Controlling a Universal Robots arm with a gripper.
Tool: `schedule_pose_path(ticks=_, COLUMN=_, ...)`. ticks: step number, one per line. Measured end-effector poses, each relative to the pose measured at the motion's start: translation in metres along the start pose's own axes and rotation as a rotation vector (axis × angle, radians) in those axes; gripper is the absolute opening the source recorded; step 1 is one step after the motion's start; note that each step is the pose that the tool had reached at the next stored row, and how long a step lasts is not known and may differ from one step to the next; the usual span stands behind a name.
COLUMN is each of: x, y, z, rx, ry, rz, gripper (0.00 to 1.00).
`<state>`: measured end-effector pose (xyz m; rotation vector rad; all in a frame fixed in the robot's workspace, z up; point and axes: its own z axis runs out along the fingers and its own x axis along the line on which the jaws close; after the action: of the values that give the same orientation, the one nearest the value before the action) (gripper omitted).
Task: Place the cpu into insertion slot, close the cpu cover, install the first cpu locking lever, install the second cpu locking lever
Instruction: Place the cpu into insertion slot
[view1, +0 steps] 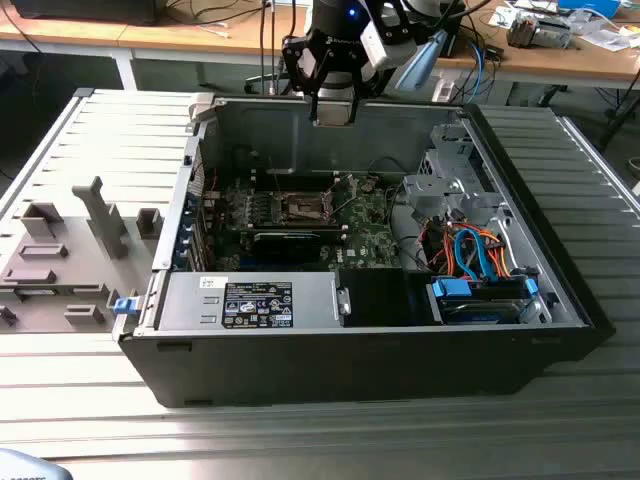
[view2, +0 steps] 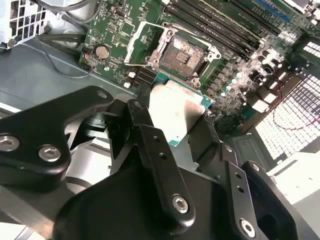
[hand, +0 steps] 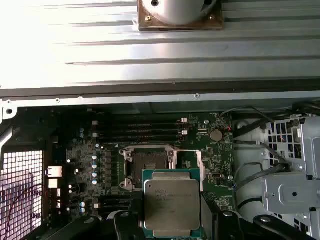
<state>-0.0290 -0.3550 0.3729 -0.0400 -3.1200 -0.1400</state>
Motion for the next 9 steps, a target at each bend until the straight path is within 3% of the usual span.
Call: schedule_pose_path(ticks=9, x=0.0018, y=-0.0002, z=0.0015, rx=0.0000, ry=0.0000, rz=0.000, gripper=0.54)
